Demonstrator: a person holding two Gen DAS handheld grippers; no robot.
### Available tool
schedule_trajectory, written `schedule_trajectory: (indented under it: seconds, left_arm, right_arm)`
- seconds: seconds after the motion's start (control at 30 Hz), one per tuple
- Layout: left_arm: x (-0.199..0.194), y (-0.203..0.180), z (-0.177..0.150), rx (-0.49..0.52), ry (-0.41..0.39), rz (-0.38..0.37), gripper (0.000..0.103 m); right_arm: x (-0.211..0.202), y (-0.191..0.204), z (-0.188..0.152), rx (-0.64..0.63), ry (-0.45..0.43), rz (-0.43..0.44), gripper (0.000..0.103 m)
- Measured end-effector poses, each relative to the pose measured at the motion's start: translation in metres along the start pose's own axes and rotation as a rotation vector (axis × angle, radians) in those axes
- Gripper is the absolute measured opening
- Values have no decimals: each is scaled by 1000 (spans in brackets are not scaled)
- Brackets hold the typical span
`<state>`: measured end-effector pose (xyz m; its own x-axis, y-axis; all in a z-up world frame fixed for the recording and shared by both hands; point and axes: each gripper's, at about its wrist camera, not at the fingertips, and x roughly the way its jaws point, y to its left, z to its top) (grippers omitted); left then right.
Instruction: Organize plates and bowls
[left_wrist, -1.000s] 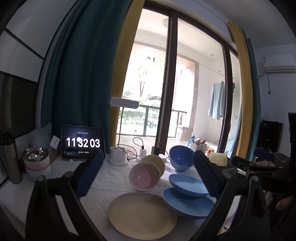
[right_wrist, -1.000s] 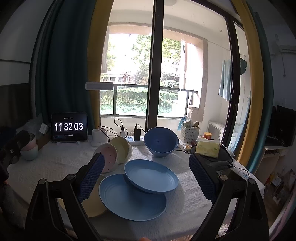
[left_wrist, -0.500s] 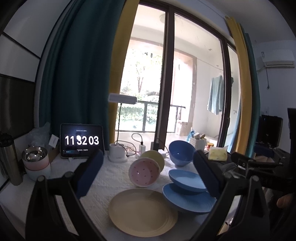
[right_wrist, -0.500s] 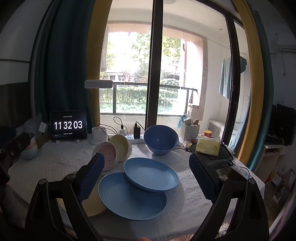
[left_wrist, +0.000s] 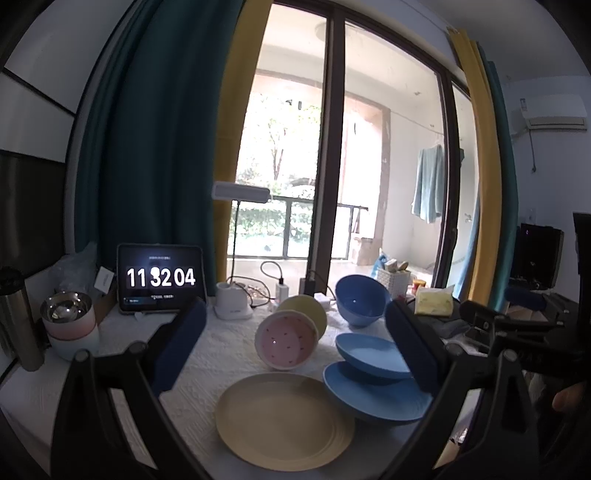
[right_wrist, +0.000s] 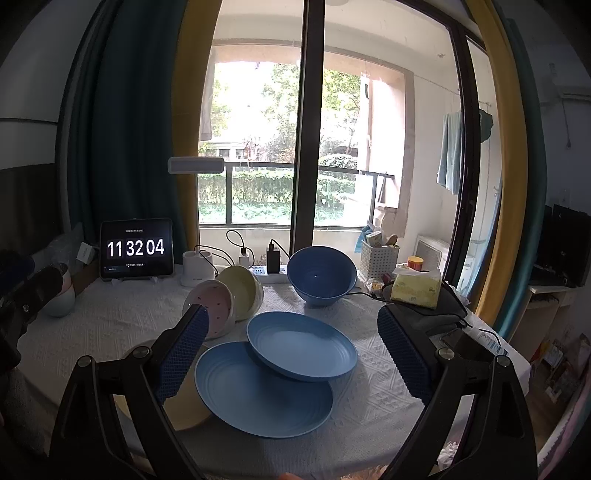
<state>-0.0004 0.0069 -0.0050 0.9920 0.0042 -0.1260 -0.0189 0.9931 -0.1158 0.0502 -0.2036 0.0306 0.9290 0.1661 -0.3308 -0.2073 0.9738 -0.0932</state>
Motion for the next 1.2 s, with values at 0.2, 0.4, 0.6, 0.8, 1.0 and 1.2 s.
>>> schedule_trajectory:
  seconds: [0.2,0.4,0.6,0.8,1.0,1.2]
  left_arm:
    - [8,-3,-4,0,28,-15,98]
    - [24,-5,-11,4,82,-27,98]
    - [50,-13,-20,25,183,-65,98]
    - [91,-22,-40,27,324,-99,98]
    - [129,-40,-58,72,416,-111,98]
    - [159,-46,-73,88,509,-95,97]
  right_arm:
    - [3,-3,-2,4,9,1,95]
    - [14,-7,-9,13,47,1,95]
    - [28,-12,-18,30,87,-2,95]
    - [52,-22,-37,57,169,-3,94]
    - [80,-38,-58,109,252,-9,88]
    - [106,-53,-81,156,343,-4,78]
